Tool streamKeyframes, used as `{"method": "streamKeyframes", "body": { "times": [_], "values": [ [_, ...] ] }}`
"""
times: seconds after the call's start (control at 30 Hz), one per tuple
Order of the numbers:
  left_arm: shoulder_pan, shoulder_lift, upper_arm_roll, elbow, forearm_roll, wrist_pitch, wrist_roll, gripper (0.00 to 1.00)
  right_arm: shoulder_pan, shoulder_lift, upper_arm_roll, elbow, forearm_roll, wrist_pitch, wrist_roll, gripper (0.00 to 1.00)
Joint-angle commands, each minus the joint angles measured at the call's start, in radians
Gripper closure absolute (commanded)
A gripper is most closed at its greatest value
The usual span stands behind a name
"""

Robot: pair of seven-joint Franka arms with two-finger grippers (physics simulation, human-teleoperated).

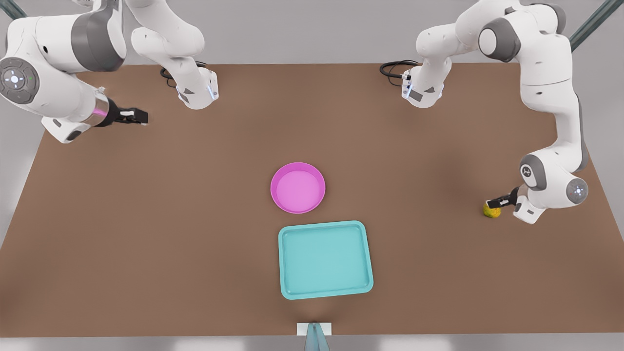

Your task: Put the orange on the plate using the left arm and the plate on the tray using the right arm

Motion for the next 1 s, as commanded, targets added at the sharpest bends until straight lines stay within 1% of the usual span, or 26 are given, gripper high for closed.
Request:
{"method": "streamKeyframes", "body": {
  "times": [0.0, 0.27, 0.37, 0.4, 0.57, 0.97],
  "values": [
    [0.001, 0.002, 0.003, 0.000, 0.002, 0.160, 0.221, 0.00, -0.087, 0.008, 0.019, 0.002, -0.003, -0.004, 0.020, 0.00],
    [-0.002, 0.060, 0.001, -0.005, 0.002, 0.104, 0.221, 0.00, -0.083, 0.057, 0.022, 0.019, -0.021, -0.036, 0.021, 0.00],
    [-0.003, 0.091, 0.001, -0.002, 0.002, 0.119, 0.221, 0.00, -0.084, 0.057, 0.022, 0.018, -0.029, -0.036, 0.023, 0.00],
    [-0.002, 0.095, 0.001, -0.002, 0.002, 0.119, 0.221, 0.00, -0.087, 0.057, 0.050, 0.016, -0.030, -0.047, 0.026, 0.00],
    [-0.002, 0.132, 0.001, 0.006, 0.000, 0.153, 0.220, 0.00, -0.088, 0.060, 0.060, 0.010, -0.039, -0.071, 0.026, 0.00],
    [0.000, 0.144, -0.009, 0.007, 0.002, 0.179, 0.208, 0.00, -0.110, 0.062, 0.062, 0.001, -0.039, -0.071, 0.026, 0.00]
  ]
}}
